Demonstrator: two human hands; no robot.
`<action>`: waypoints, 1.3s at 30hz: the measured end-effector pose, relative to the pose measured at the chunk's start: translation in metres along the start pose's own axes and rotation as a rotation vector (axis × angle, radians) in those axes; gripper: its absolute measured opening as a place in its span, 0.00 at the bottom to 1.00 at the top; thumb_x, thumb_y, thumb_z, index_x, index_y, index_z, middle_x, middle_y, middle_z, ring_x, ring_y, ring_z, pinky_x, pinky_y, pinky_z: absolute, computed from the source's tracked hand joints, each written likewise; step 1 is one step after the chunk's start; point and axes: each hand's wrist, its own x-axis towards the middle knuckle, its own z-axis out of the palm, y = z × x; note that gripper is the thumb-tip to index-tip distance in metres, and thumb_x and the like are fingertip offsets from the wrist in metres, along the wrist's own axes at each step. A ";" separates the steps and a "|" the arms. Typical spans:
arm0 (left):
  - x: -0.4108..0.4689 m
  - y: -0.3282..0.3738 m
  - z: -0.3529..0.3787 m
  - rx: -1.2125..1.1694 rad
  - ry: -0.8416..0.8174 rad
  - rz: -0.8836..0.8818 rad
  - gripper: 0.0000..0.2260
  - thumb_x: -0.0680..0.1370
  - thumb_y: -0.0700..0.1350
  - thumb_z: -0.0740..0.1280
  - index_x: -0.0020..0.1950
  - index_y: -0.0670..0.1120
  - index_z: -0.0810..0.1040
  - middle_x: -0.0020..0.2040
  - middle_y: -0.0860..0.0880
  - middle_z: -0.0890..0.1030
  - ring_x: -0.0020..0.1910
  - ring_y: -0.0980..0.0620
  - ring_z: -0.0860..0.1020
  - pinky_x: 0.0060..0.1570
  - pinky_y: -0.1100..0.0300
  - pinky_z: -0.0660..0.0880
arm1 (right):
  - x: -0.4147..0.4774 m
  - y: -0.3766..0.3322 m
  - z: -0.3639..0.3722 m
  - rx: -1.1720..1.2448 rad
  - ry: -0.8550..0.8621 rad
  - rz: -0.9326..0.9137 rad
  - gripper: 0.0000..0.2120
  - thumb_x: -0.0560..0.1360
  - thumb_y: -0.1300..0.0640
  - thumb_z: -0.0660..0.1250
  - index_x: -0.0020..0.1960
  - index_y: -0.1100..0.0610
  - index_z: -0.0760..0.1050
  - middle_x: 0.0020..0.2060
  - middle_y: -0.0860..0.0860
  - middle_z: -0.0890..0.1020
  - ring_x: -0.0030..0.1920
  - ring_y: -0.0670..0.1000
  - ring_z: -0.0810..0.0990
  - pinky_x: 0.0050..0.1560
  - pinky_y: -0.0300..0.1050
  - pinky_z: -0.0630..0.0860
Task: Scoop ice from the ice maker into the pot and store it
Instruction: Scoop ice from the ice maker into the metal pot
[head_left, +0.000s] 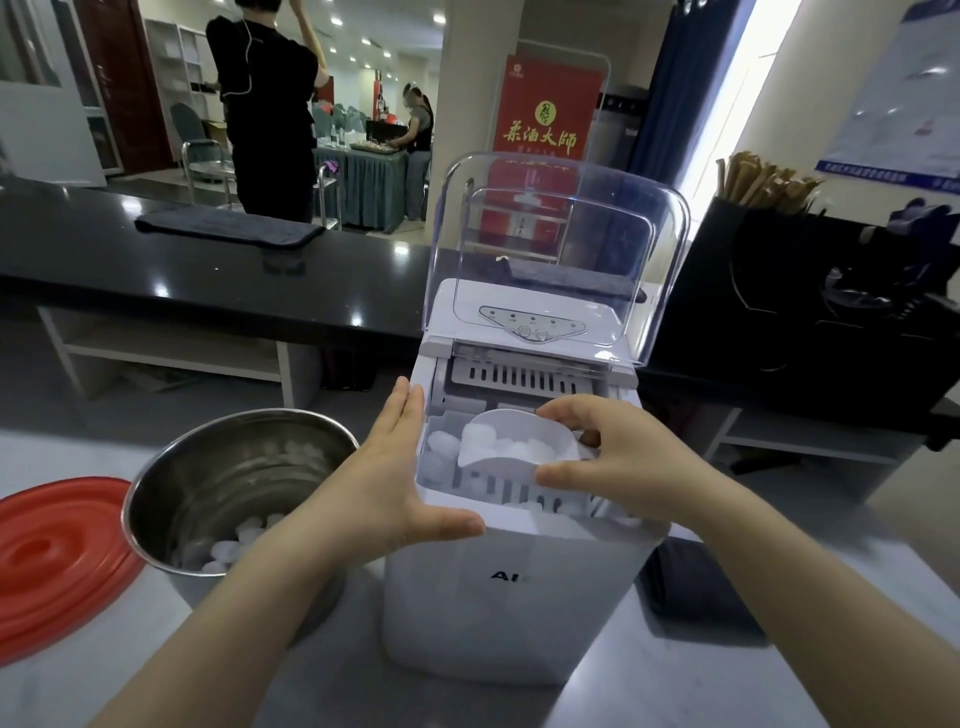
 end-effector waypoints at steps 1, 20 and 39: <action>0.000 -0.001 0.000 -0.001 0.005 0.004 0.62 0.60 0.66 0.73 0.75 0.50 0.31 0.74 0.59 0.30 0.71 0.65 0.39 0.70 0.63 0.48 | -0.001 -0.001 -0.001 0.011 0.003 0.001 0.23 0.66 0.47 0.76 0.59 0.44 0.73 0.51 0.37 0.79 0.53 0.39 0.78 0.58 0.44 0.76; -0.039 -0.025 -0.021 -0.073 0.107 0.033 0.44 0.72 0.61 0.66 0.77 0.55 0.39 0.75 0.62 0.36 0.68 0.70 0.42 0.66 0.68 0.49 | -0.024 -0.042 0.013 0.048 0.139 0.024 0.29 0.61 0.43 0.77 0.61 0.44 0.75 0.50 0.39 0.81 0.48 0.40 0.79 0.55 0.46 0.78; -0.091 -0.135 -0.067 0.021 0.312 -0.135 0.36 0.76 0.52 0.66 0.78 0.48 0.50 0.78 0.54 0.50 0.76 0.58 0.48 0.73 0.62 0.50 | 0.005 -0.149 0.133 0.060 0.132 -0.042 0.30 0.66 0.41 0.75 0.65 0.45 0.72 0.48 0.35 0.75 0.46 0.39 0.75 0.39 0.29 0.70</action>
